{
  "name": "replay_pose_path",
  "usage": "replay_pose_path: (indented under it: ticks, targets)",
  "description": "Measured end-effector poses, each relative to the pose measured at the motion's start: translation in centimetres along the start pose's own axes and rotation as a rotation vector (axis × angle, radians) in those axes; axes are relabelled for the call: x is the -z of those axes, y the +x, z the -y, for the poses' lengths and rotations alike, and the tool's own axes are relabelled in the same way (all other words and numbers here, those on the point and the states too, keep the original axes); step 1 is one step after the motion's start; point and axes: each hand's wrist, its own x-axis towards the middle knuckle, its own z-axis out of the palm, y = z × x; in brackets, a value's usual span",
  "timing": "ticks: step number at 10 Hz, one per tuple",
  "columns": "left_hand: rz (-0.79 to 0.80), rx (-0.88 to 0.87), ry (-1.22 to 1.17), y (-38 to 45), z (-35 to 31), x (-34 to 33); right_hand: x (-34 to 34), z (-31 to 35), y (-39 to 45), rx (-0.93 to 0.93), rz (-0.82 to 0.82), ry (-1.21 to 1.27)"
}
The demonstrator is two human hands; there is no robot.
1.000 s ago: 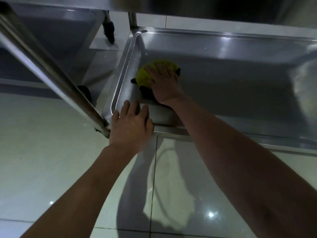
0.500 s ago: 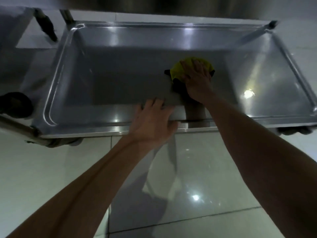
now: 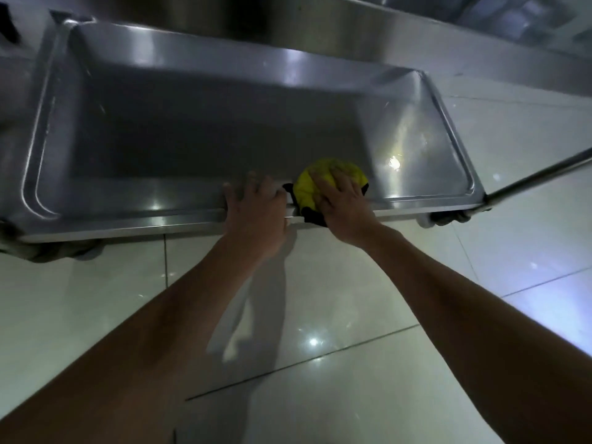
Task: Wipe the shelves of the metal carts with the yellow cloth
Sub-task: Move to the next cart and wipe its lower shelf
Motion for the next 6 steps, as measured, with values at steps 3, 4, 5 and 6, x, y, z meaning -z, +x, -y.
replay_pose_path:
  ticks: [3,4,5,6]
  targets:
    - [0.160,-0.112,-0.057,-1.4,1.7,1.1,1.2,2.2,-0.6,0.086,0.263,-0.173]
    - [0.098,-0.089,-0.038,-1.7,3.0,0.4,-0.5,3.0,-0.3,0.257,0.074,-0.177]
    - [0.054,-0.050,-0.057,-1.1,3.1,0.6,-0.9,2.2,1.4,0.161,0.024,-0.124]
    - [0.065,-0.011,-0.001,-0.8,2.3,0.9,-1.3,1.2,2.3,0.239,0.000,-0.104]
